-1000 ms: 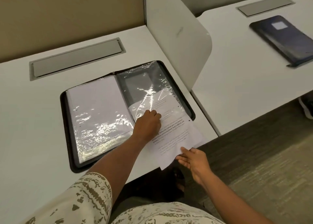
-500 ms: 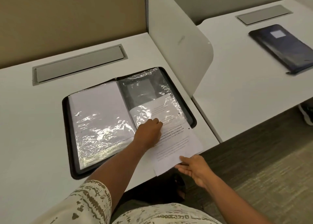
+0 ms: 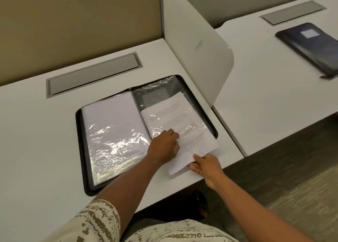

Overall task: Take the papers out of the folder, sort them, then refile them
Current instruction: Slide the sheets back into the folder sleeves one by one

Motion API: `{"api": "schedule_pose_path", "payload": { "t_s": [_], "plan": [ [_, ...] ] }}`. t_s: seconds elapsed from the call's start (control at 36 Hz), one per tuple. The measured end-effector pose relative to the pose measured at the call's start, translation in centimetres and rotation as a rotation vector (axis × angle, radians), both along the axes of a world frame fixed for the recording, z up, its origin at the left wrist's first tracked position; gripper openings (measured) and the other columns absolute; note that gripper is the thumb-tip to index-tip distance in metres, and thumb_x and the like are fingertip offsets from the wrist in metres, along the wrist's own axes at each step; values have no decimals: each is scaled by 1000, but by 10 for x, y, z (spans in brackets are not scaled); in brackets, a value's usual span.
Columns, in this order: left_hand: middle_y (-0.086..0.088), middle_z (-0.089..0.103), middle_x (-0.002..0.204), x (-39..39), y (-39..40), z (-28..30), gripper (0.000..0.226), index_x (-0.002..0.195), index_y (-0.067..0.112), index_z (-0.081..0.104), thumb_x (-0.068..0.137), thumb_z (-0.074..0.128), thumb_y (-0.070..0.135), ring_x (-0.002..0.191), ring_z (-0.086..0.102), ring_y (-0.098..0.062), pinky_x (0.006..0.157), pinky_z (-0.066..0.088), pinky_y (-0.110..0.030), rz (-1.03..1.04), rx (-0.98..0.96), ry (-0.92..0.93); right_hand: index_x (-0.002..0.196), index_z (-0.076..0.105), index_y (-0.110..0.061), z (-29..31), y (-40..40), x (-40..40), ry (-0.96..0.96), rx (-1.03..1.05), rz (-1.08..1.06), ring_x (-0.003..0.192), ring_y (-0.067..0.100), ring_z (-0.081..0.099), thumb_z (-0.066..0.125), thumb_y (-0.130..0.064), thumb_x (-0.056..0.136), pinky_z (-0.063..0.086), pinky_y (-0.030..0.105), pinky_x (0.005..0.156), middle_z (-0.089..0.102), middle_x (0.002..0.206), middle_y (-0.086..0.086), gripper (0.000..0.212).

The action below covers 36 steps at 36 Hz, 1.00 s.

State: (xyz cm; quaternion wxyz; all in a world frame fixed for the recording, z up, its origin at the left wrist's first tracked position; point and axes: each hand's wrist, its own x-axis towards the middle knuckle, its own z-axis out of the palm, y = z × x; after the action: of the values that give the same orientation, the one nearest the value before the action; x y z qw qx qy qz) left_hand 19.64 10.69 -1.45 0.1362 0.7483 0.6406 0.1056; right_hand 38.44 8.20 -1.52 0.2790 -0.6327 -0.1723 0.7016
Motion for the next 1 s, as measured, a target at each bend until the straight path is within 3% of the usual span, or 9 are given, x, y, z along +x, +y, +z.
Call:
{"api": "schedule_pose_path", "payload": {
  "t_s": [0.22, 0.44, 0.58, 0.72, 0.86, 0.94, 1.0],
  "plan": [
    [3, 64, 113, -3, -4, 4, 29, 120, 20, 65, 94, 53, 27, 99, 61, -18, 69, 45, -27, 32, 26, -33, 108, 67, -6, 3, 28, -22, -23, 75, 24, 78, 21, 75, 66, -13, 97, 62, 31, 72, 75, 99, 15, 14],
    [5, 64, 114, -9, -8, 4, 27, 119, 22, 64, 95, 54, 27, 97, 63, -18, 72, 55, -35, 58, 23, -72, 105, 68, -14, 4, 45, -48, -14, 138, 29, 85, 22, 75, 64, -12, 98, 63, 33, 77, 74, 101, 9, 8],
    [7, 63, 113, -15, -10, 5, 26, 119, 24, 64, 95, 55, 29, 99, 62, -16, 74, 56, -36, 61, 30, -102, 109, 67, -6, 0, 58, -57, 8, 139, 38, 91, 26, 75, 62, -12, 100, 62, 34, 79, 74, 102, 15, 12],
    [6, 64, 109, -19, -10, 4, 27, 117, 23, 65, 95, 55, 33, 97, 62, -15, 72, 54, -36, 44, 22, -144, 105, 63, -7, 4, 71, -58, 7, 127, 103, 79, 22, 75, 62, -15, 100, 63, 32, 74, 74, 99, 16, 9],
    [8, 61, 110, -19, -13, 0, 31, 122, 27, 60, 93, 54, 36, 98, 56, -12, 68, 53, -32, 2, 39, -129, 104, 61, -5, 9, 84, -57, -30, 60, 134, 74, 22, 72, 64, -19, 99, 59, 25, 58, 73, 96, 17, 15],
    [8, 60, 116, -19, -14, -1, 35, 125, 27, 59, 92, 54, 36, 104, 53, -13, 70, 53, -32, 7, 44, -122, 109, 63, -4, 15, 89, -55, -101, 43, 238, 70, 19, 69, 67, -20, 97, 58, 25, 58, 72, 93, 15, 21],
    [6, 60, 121, -20, -15, -2, 39, 128, 24, 59, 91, 55, 36, 110, 52, -15, 72, 53, -33, 37, 45, -122, 111, 65, -4, 25, 91, -46, -178, 22, 431, 68, 17, 67, 65, -21, 98, 58, 25, 58, 72, 90, 12, 21]
  ]
}}
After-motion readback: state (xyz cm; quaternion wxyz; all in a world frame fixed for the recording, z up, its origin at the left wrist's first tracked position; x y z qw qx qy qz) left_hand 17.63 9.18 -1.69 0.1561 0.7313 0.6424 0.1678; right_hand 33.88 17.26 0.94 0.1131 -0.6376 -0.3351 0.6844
